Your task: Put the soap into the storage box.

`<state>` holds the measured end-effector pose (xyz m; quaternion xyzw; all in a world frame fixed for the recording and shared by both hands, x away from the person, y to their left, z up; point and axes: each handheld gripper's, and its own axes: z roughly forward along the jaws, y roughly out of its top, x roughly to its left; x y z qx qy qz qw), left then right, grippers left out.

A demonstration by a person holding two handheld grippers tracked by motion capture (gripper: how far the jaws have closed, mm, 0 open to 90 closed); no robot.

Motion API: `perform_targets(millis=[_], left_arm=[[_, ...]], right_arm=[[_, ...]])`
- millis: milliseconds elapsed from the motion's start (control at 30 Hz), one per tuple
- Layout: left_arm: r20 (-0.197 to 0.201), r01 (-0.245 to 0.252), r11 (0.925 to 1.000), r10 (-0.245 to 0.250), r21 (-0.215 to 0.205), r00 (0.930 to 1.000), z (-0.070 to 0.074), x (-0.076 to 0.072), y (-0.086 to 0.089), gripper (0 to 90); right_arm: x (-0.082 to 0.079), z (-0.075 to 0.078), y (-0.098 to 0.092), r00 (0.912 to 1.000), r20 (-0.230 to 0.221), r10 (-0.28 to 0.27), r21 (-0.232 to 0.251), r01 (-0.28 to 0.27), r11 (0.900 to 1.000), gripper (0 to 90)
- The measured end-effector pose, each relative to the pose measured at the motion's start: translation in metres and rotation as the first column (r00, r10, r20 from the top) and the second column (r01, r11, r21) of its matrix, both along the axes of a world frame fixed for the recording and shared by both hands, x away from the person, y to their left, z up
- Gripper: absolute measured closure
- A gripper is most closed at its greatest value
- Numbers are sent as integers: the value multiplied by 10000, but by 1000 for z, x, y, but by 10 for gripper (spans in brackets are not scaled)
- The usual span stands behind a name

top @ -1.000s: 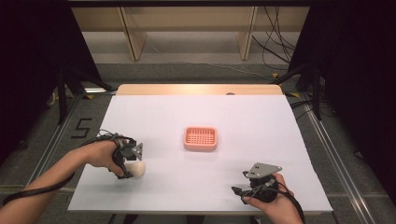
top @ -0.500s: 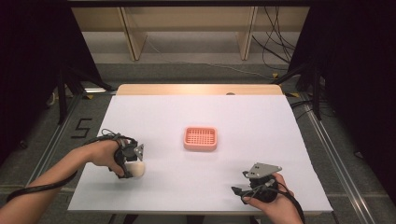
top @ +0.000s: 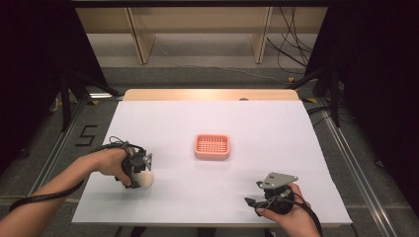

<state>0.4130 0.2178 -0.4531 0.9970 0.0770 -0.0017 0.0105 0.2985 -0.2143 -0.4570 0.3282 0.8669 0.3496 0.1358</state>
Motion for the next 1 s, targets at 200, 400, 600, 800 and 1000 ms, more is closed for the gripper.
perform_targets(millis=[200, 400, 600, 800, 1000], left_arm=[[-23, 96, 9999, -96, -58, 10000, 0, 0, 0, 474], [-126, 118, 9997, -121, -206, 9998, 0, 1, 1, 485], [-206, 132, 9996, -137, -239, 9997, 1, 0, 0, 487], [-205, 207, 9997, -211, -161, 9996, 3, 0, 0, 488], [-183, 135, 9997, -138, -202, 9997, 5, 0, 0, 489]], right_arm=[[0, 0, 0, 10000, -17, -1, 16, 1, 10000, 330], [0, -1, 1, 10000, -29, 31, -5, -31, 10000, 330], [1, -1, 0, 10000, 24, 38, -1, -38, 10000, 330], [0, -1, 0, 10000, 28, 28, 13, -28, 10000, 330], [0, -1, 0, 10000, 30, 34, 6, -34, 10000, 330]])
